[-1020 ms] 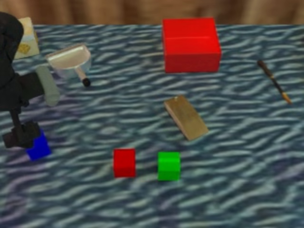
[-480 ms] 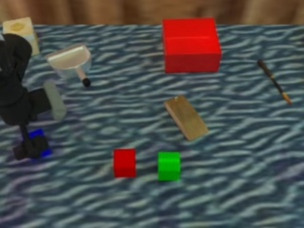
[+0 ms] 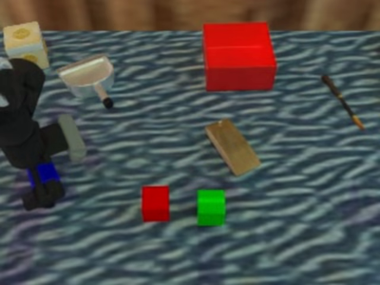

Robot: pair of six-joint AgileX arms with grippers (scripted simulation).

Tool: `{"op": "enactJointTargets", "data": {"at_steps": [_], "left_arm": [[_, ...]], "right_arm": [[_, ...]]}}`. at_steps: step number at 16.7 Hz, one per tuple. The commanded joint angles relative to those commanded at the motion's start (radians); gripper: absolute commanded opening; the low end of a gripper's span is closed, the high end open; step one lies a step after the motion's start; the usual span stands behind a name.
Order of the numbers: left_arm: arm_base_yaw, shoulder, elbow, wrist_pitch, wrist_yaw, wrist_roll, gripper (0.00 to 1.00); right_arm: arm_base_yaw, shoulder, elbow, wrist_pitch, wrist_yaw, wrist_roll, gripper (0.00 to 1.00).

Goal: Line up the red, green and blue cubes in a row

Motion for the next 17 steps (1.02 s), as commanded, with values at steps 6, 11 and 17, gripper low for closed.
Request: {"op": "enactJointTargets", "data": {"at_steps": [6,11,17], "left_arm": [[0.000,0.000,0.000,0.000,0.000,0.000,0.55],[0.000,0.000,0.000,0.000,0.000,0.000,0.17],[0.000,0.000,0.000,0.000,0.000,0.000,0.00]], "right_arm": [[0.000,0.000,0.000,0.000,0.000,0.000,1.00],[0.000,0.000,0.000,0.000,0.000,0.000,1.00],[0.000,0.000,0.000,0.000,0.000,0.000,1.00]]}}
